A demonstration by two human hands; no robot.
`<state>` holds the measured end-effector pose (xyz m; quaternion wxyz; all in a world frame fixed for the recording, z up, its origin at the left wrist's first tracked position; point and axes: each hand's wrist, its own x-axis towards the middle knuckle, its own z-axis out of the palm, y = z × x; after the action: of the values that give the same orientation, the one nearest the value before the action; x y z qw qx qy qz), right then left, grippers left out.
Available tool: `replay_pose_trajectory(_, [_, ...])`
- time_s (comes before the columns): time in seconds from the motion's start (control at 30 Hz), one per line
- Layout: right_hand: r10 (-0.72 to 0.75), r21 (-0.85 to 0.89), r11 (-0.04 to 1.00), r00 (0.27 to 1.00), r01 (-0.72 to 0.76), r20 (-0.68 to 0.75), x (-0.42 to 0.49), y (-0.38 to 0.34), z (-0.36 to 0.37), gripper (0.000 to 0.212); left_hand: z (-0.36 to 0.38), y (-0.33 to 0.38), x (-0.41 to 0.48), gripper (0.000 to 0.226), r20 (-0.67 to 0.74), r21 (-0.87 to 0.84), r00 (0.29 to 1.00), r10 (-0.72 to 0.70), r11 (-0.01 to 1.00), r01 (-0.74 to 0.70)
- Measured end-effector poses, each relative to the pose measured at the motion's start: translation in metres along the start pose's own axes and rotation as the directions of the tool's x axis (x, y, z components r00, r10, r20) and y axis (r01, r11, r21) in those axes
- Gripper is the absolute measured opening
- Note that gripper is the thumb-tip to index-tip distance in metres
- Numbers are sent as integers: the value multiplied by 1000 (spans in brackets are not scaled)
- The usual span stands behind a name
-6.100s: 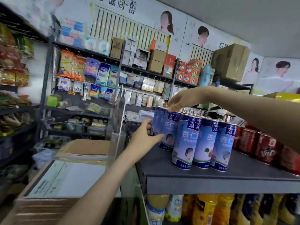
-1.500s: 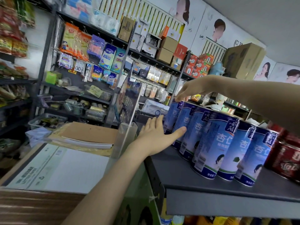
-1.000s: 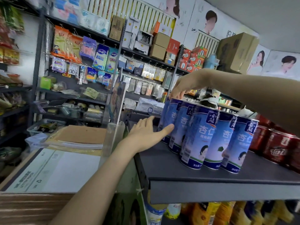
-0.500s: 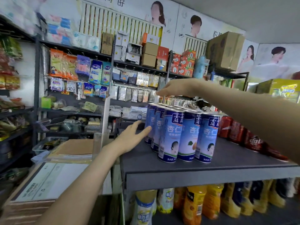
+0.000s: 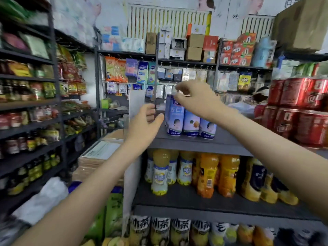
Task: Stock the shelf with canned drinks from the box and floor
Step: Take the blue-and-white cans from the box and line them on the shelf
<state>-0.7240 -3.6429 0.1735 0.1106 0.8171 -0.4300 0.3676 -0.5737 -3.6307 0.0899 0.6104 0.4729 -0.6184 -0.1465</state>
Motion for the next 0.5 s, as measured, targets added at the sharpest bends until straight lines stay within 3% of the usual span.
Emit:
replay_pose_trajectory(0.17, [-210, 243, 951, 976, 190, 57, -97, -50, 31, 35, -35, 6, -120, 28, -83, 63, 997, -2, 998, 7])
replay_pose_trajectory(0.37, [-341, 473, 860, 904, 189, 259, -200, -115, 101, 36, -111, -36, -256, 22, -152, 312, 971, -186, 923, 226])
replay_pose_trajectory(0.5, [-392, 572, 812, 834, 116, 388, -256, -169, 160, 37, -173, -71, -341, 31, -188, 506, 924, -332, 774, 381])
